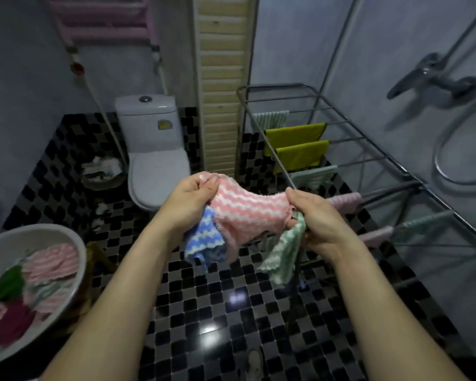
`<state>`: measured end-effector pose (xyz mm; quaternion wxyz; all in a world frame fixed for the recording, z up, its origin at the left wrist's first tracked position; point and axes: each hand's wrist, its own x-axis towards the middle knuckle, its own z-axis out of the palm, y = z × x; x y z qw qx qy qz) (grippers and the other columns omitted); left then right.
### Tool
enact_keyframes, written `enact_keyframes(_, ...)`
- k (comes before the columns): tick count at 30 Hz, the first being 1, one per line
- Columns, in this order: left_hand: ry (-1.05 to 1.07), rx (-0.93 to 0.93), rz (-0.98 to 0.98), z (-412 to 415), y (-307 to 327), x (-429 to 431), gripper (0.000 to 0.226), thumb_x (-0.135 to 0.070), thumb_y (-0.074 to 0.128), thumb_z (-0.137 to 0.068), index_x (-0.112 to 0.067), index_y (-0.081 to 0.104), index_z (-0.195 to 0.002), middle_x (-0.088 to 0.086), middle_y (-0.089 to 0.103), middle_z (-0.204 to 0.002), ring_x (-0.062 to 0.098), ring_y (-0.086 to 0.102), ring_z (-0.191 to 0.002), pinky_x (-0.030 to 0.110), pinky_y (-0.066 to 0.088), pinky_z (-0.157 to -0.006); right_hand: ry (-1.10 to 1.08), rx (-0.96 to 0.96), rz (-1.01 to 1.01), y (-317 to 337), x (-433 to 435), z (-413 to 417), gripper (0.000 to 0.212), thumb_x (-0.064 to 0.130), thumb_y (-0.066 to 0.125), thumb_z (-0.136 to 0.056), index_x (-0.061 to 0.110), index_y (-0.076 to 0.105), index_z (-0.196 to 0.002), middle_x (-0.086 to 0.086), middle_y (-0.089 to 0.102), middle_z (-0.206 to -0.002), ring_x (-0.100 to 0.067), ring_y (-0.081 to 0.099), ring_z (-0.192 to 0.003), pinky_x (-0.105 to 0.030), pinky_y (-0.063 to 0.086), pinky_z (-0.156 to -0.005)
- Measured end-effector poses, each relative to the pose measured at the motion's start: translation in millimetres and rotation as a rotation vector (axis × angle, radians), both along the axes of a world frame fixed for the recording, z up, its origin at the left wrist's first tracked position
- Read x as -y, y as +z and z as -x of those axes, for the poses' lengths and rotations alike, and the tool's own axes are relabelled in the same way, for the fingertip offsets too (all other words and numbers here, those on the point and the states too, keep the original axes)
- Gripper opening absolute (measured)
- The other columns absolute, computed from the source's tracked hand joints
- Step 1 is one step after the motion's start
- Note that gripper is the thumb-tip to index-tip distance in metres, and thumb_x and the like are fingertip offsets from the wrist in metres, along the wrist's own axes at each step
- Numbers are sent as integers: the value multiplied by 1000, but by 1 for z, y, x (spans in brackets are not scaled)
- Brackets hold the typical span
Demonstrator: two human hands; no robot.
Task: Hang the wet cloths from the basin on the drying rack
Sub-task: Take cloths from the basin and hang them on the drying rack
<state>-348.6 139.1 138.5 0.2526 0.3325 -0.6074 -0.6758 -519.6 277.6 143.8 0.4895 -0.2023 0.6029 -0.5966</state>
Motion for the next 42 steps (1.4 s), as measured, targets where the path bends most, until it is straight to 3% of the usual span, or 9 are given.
enact_keyframes(4,-221,88,264,28,-5,-26,29,-25,42,-102,-28,56,-77,-12,55,-70,7,51,-68,32,42,-72,26,-479,-108,6,-53,36,37,35,51,-98,7,62,-76,3,62,-57,-5,57,-50,-27,42,-56)
enact_keyframes(7,-307,94,350,54,-1,-49,30,-23,39,-103,-24,47,-74,-19,45,-61,1,41,-60,24,37,-65,-26,-653,-199,14,-89,67,32,36,57,-94,12,69,-77,-1,70,-72,-10,65,-67,-28,50,-67)
enact_keyframes(13,-302,106,415,116,-10,-105,19,-25,51,-99,-20,65,-88,-6,62,-78,9,57,-74,28,47,-72,-123,-989,-321,6,-150,130,14,29,68,-88,28,72,-75,14,68,-68,-2,59,-67,-24,44,-67)
enact_keyframes(18,-202,107,403,160,-25,-135,19,-24,54,-97,-32,68,-86,-7,70,-86,10,66,-87,36,54,-84,-164,-984,-321,-6,-169,179,15,31,66,-89,29,73,-76,10,63,-49,2,51,-42,-22,40,-55)
enact_keyframes(22,-174,118,432,191,-30,-160,19,-24,53,-98,-36,67,-94,-13,71,-95,1,65,-93,26,54,-86,-223,-972,-275,-7,-189,209,10,26,63,-92,25,73,-92,4,62,-53,1,46,-33,-16,33,-42)
enact_keyframes(27,-256,221,511,208,-47,-187,23,-20,51,-98,-37,66,-100,-17,67,-97,-2,62,-95,18,50,-81,-229,-948,-305,-25,-212,237,15,25,63,-91,17,74,-96,5,65,-64,2,53,-46,-13,36,-49)
enact_keyframes(31,-327,380,542,210,-77,-198,17,-25,49,-100,-33,64,-98,-14,66,-91,7,62,-89,27,48,-75,-100,-869,-399,-51,-229,244,17,30,63,-91,20,74,-97,6,71,-71,-27,61,-63,-24,44,-59)
enact_keyframes(37,-415,402,608,206,-72,-214,15,-20,56,-96,-27,69,-101,-13,70,-98,2,64,-92,28,54,-84,-1,-741,-395,-62,-247,249,12,29,66,-87,21,75,-91,4,72,-88,-14,61,-89,-34,40,-85)
enact_keyframes(42,-735,541,642,192,-73,-243,26,-15,58,-93,-26,68,-114,-12,68,-112,1,62,-101,25,50,-94,348,-745,-656,-71,-269,263,10,35,75,-79,28,78,-72,13,70,-72,-17,63,-79,-33,50,-75)
